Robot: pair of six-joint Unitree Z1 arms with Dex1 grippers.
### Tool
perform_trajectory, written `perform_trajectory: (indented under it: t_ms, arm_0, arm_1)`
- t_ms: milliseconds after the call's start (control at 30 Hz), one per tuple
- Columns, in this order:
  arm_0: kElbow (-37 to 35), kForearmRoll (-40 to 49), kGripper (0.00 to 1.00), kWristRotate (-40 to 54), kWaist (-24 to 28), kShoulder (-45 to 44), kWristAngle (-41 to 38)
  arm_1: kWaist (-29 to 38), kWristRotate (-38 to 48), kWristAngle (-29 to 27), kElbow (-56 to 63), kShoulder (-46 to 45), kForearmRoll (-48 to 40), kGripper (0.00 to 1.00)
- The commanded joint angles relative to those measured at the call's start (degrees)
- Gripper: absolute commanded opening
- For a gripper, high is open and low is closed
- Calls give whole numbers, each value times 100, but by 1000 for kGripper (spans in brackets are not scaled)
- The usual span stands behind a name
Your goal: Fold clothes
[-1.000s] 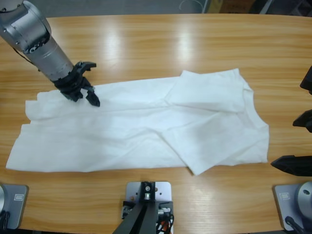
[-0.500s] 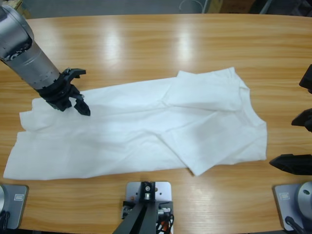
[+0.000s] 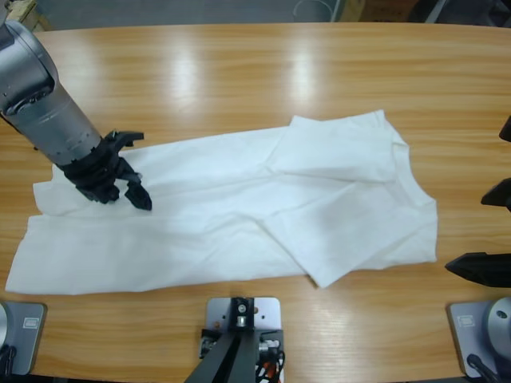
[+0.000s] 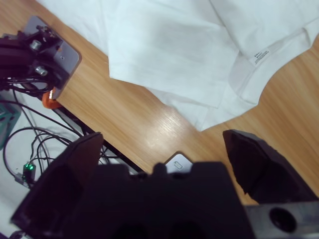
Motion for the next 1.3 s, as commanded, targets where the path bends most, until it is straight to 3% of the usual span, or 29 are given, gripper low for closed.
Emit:
perform_trajectory:
  t_ms: [33,367,1300]
  arm_0:
    - [502,-78,765,-473,-272,-340,-159]
    - [865,-443,766,-793,-609,-481,-393]
    - [1167,-848,763,-888,-724,-1222,-349]
  arm_1:
    - [-64,155,-67,56,-198,116,1000]
    - [-64,183,-122,35,-309,238,1000]
    - [-64,25,-178,-331,-17,544,1000]
